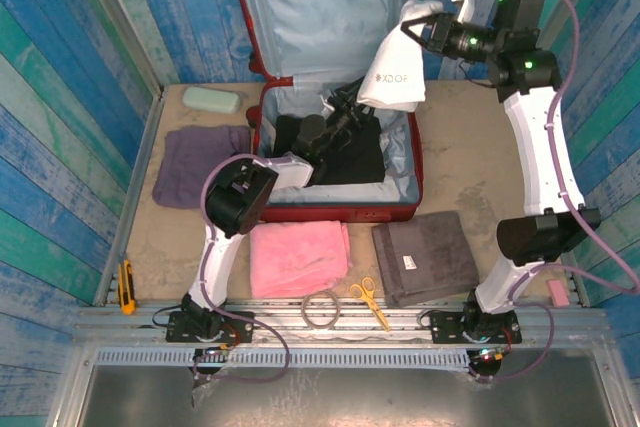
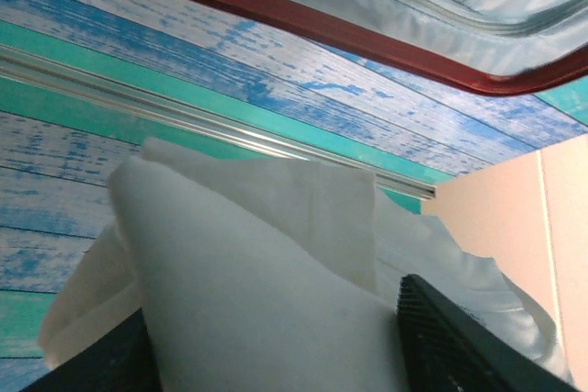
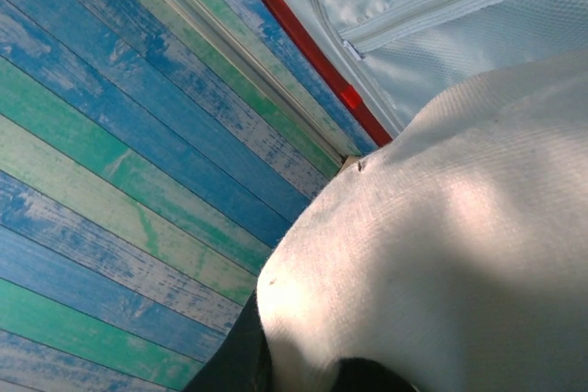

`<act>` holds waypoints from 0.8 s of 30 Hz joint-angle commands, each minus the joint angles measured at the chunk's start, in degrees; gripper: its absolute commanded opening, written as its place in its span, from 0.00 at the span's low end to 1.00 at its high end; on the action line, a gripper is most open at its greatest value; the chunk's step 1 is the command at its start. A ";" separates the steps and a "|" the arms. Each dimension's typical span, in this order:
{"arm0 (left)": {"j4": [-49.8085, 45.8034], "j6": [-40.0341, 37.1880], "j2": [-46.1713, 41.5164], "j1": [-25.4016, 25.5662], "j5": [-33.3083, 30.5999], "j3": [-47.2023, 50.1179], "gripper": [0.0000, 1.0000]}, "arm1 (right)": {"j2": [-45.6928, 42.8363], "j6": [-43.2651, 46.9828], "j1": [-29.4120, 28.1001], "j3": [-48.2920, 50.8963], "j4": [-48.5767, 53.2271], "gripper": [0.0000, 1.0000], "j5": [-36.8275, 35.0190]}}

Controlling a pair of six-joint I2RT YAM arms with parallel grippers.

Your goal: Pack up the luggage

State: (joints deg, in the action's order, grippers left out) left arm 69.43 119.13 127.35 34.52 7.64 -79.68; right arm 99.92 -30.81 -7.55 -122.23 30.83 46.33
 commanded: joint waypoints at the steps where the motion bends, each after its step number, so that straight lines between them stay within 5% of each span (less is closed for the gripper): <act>1: 4.23 23.61 4.30 0.29 -1.77 -1.67 0.45 | -2.62 0.16 -0.45 0.24 -1.76 0.01 1.04; 7: 3.21 17.13 -1.19 -2.10 -0.94 6.25 0.01 | -1.37 -0.06 -0.27 -0.15 -0.35 0.00 -0.25; 13: -14.58 -1.24 -15.38 -8.05 2.92 14.83 0.00 | 2.92 0.55 -0.18 -4.15 3.88 0.01 0.68; 24: -44.41 -29.91 -32.58 -12.32 -3.17 13.64 0.00 | 17.13 -2.21 -1.16 -14.02 6.06 0.01 5.64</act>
State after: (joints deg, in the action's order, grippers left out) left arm 37.17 100.20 101.71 22.83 7.64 -63.88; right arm 114.63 -31.75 -8.01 -132.79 38.50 48.53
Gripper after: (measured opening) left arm 0.080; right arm 0.105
